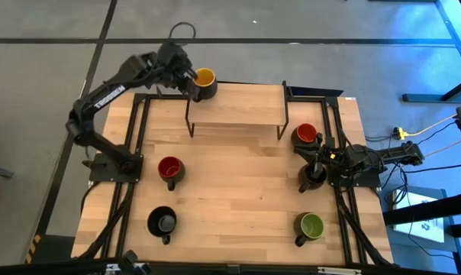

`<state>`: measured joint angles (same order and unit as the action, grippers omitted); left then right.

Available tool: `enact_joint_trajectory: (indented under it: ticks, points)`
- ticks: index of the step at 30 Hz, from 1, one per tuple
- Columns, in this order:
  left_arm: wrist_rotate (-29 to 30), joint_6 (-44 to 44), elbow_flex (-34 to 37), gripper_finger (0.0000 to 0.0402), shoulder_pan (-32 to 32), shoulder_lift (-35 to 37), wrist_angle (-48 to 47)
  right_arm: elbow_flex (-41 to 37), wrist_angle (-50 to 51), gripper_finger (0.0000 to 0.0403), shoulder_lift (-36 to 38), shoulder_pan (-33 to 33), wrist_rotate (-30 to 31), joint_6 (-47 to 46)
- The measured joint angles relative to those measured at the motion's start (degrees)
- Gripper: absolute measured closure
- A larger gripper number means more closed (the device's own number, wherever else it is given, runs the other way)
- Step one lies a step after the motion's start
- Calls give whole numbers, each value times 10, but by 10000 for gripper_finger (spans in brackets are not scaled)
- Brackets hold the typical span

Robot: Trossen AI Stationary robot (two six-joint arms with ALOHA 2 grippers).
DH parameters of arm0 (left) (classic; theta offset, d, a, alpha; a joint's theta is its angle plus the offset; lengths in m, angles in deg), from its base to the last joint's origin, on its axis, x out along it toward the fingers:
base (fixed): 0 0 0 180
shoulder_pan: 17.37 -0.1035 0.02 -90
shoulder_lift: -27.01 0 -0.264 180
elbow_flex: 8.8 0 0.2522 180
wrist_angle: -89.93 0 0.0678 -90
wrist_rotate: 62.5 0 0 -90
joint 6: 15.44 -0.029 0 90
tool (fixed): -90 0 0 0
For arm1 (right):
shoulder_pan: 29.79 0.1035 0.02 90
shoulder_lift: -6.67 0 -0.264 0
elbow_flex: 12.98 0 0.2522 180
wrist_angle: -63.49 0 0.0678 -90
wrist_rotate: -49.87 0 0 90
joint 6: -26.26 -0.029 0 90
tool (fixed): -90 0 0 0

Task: Place coffee mugs
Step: Put the yellow mug on the shelf

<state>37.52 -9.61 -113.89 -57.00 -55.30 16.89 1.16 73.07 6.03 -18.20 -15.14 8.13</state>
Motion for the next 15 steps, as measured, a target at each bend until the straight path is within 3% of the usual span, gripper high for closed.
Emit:
enact_joint_trajectory:
  ticks: [6,15]
  points:
    - [21,44,118,298,-1,40,64,0,0,359,0,0,0,0]
    - [36,60,162,298,-1,43,133,0,1,359,0,0,1,0]
